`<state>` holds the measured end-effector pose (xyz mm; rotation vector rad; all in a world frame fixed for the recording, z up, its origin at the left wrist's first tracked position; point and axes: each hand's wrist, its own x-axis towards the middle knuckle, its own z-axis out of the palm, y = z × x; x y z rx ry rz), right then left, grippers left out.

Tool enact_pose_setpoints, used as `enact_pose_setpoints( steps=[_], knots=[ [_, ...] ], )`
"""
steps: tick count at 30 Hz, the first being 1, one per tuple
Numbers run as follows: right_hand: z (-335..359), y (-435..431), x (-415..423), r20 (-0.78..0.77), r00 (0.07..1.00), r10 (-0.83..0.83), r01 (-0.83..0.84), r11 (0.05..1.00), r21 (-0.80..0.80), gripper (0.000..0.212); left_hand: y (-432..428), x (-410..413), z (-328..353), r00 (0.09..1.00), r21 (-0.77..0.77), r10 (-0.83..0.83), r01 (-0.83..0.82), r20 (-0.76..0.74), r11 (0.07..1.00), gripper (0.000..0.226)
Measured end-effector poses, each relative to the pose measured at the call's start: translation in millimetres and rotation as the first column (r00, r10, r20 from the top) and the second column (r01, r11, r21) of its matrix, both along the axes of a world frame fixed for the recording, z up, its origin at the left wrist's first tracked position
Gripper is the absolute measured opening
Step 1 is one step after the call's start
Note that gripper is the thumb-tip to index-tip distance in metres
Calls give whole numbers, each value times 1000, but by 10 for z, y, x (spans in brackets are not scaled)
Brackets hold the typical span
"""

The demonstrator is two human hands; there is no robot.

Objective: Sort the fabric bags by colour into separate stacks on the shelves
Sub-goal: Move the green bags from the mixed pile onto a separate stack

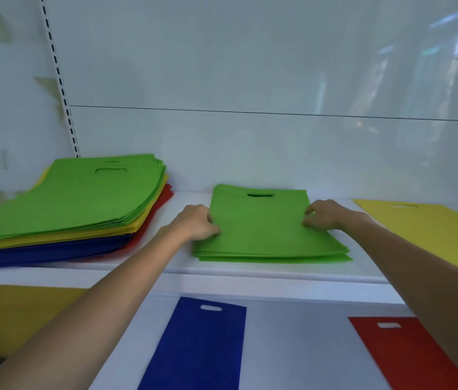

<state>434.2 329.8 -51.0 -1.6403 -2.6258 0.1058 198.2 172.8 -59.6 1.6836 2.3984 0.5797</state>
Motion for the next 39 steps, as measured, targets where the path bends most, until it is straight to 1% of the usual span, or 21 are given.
enact_pose_setpoints(
  steps=[3,6,8,11,14,17,20,23,25,27,29,31,32,33,34,36,37,39],
  knots=[
    [-33,46,-21,8,1000,16,-16,999,-35,49,40,-6,-18,1000,-2,0,0,-22,1000,19],
    [-3,109,-55,43,999,3,-2,1000,-29,49,44,-34,79,992,0,2,-2,-124,1000,31],
    [85,141,-129,-38,999,-10,11,999,42,47,24,-108,242,981,29,-8,14,-195,999,28],
    [284,135,-374,-246,969,2,36,988,151,37,-91,-308,561,967,125,-24,57,-252,990,18],
    [483,24,-798,-363,930,54,23,978,205,32,-304,-610,784,961,180,-13,65,-276,981,29],
    [621,-192,-1365,-428,897,112,-17,976,219,30,-584,-1080,862,961,176,57,-9,-270,984,32],
    [682,-456,-1940,-444,878,178,-90,973,213,30,-914,-1620,841,956,139,146,-114,-254,984,33],
    [675,-678,-2414,-408,885,225,-153,968,201,33,-1219,-2131,734,933,78,240,-227,-267,971,34],
    [660,-799,-2662,-376,894,244,-181,964,197,36,-1380,-2431,628,919,9,280,-289,-278,957,34],
    [632,-905,-2871,-372,898,237,-186,968,168,32,-1514,-2685,522,917,-48,303,-325,-262,944,37],
    [577,-1027,-3031,-349,912,217,-207,976,67,28,-1605,-2887,441,931,-64,311,-328,-193,942,42],
    [501,-1157,-3155,-278,942,190,-226,969,-103,42,-1652,-3032,381,942,-28,326,-329,-86,944,40],
    [462,-1207,-3202,-250,952,176,-218,964,-152,49,-1667,-3067,363,938,5,342,-343,-46,939,39],
    [428,-1242,-3235,-249,956,156,-199,967,-161,53,-1677,-3085,350,933,42,360,-359,-19,932,38],
    [405,-1268,-3257,-271,954,126,-171,974,-150,53,-1679,-3096,341,928,73,372,-371,-2,926,38],
    [366,-1284,-3268,-354,934,54,-111,984,-142,45,-1663,-3088,322,928,138,371,-370,16,919,37],
    [346,-1293,-3263,-402,915,16,-87,983,-159,42,-1650,-3071,313,934,176,357,-355,21,918,37],
    [288,-1282,-3251,-502,862,-70,-43,977,-210,45,-1621,-3023,292,945,237,327,-322,19,916,41]
  ],
)
